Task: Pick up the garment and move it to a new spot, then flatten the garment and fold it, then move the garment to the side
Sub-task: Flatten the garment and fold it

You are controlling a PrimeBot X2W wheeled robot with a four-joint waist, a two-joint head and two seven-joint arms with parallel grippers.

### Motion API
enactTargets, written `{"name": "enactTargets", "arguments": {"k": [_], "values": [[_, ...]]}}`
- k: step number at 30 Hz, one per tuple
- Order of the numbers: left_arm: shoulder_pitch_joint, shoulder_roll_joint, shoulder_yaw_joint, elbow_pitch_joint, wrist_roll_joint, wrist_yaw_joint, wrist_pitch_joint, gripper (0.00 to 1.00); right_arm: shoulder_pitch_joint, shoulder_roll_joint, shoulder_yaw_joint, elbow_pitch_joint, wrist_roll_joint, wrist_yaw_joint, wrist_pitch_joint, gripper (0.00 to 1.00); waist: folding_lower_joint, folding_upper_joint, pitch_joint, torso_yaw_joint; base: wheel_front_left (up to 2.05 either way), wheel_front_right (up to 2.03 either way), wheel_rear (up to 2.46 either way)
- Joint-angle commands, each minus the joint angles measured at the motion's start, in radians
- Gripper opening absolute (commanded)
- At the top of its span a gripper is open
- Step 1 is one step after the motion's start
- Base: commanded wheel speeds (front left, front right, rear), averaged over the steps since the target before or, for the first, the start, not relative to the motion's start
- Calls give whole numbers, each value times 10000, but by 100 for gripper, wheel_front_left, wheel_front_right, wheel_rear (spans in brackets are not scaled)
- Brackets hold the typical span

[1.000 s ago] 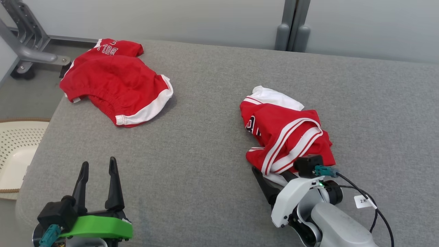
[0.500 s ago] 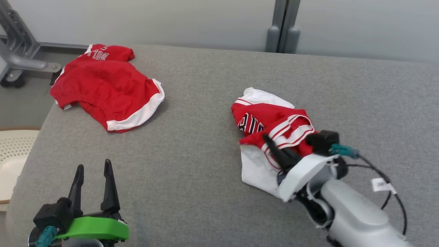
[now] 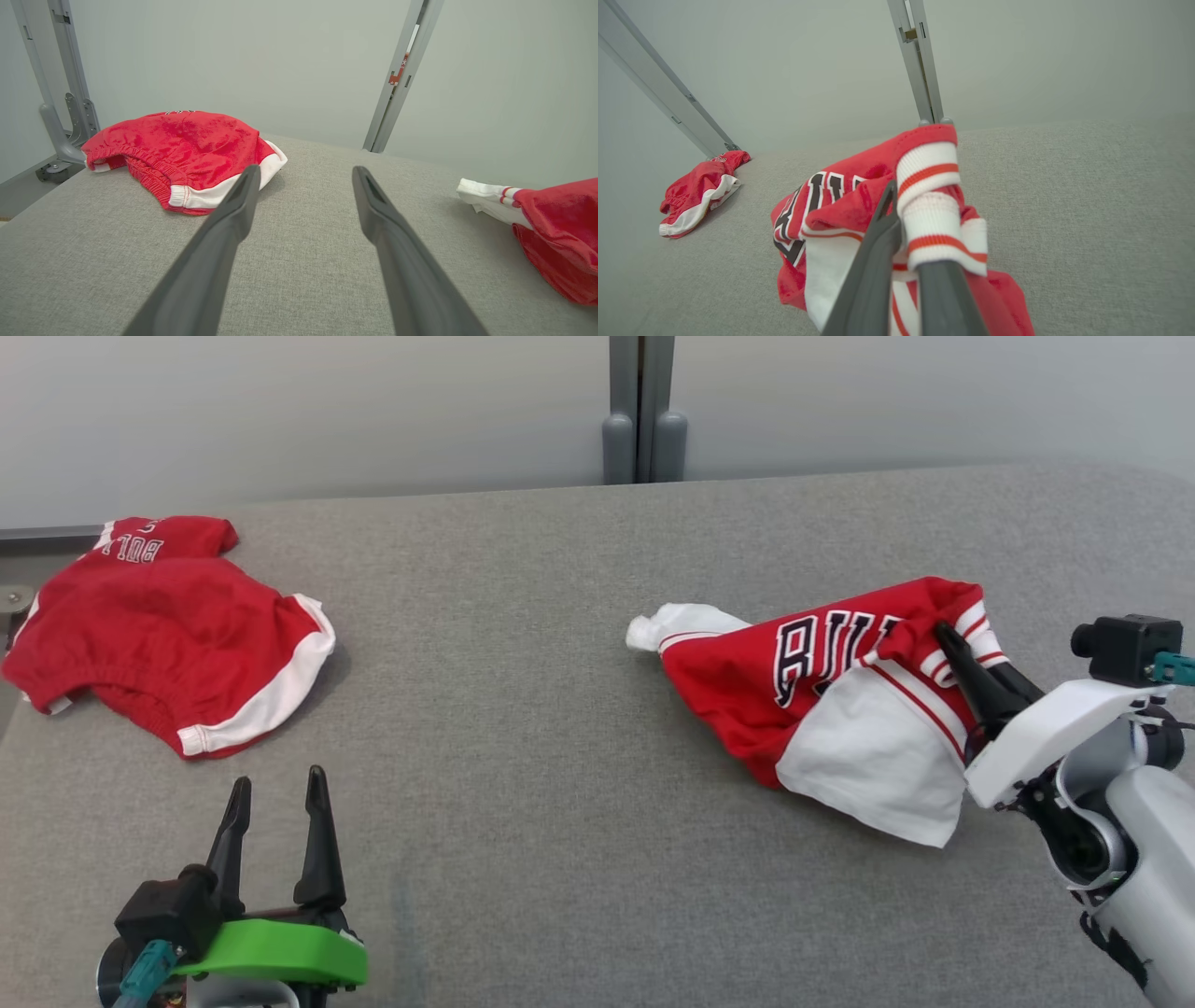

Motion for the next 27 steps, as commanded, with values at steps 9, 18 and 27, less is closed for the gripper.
{"name": "enactTargets", "arguments": {"k": [9, 18, 27], "values": [[-740, 26, -249, 171, 207, -93, -5, 100, -568, -836, -157, 1802, 112, -8, 435, 100, 0, 0, 1005, -134, 0, 0, 0], [-545, 28, -237, 446, 90, -129, -5, 100, -837, -372, -761, 3168, -1056, -8, -1628, 100, 0, 0, 362, -175, 0, 0, 0], [-188, 26, -393, 397, -196, -105, -5, 100, 798, 788, -1905, 2945, -2354, -10, -1664, 100, 0, 0, -258, -266, 0, 0, 0]]}}
